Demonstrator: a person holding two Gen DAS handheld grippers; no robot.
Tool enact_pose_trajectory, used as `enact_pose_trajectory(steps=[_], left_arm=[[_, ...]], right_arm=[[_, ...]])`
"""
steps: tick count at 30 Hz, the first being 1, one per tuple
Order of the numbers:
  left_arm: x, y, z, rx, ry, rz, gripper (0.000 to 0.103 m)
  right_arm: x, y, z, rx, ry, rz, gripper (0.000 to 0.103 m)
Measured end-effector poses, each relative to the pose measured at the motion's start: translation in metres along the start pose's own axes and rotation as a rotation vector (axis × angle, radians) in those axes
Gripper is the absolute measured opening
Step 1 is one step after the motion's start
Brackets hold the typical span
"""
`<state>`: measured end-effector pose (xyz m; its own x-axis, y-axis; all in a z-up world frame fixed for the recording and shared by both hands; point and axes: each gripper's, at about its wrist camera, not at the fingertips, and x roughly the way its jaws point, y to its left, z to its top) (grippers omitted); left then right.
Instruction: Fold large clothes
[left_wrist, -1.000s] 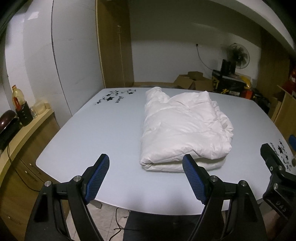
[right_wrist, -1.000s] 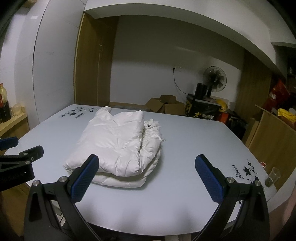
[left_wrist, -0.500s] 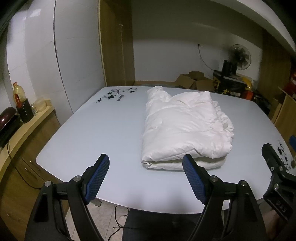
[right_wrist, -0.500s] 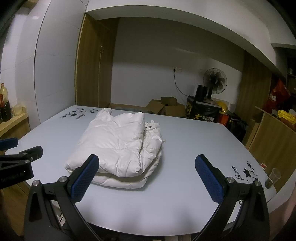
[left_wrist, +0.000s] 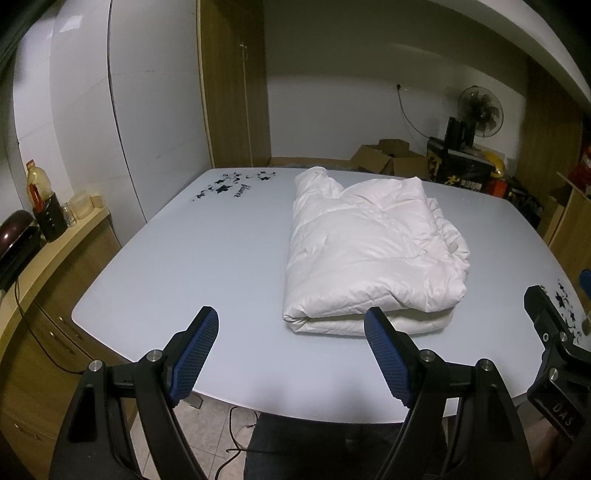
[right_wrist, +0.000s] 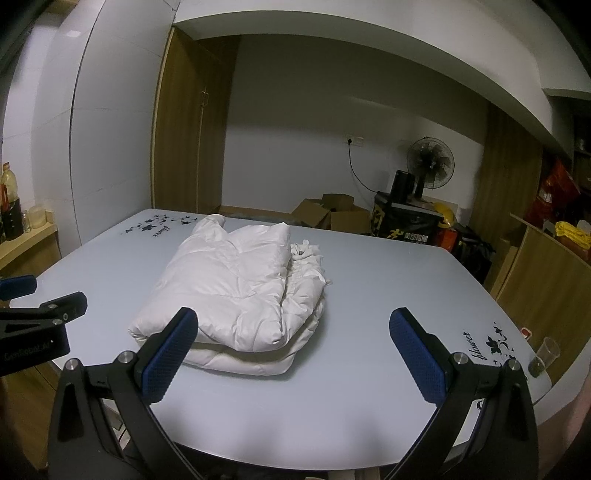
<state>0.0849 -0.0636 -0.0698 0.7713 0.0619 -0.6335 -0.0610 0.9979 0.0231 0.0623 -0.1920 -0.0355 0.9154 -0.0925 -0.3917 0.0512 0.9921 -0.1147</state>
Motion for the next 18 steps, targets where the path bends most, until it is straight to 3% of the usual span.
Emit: enact_pose_trajectory(steps=[18], left_arm=[[0.0015, 0.0004, -0.0028, -0.010, 0.001, -0.005, 0.082]], right_arm=[[0.0008, 0.0020, 0.0005, -0.007, -0.004, 0.001, 0.103]])
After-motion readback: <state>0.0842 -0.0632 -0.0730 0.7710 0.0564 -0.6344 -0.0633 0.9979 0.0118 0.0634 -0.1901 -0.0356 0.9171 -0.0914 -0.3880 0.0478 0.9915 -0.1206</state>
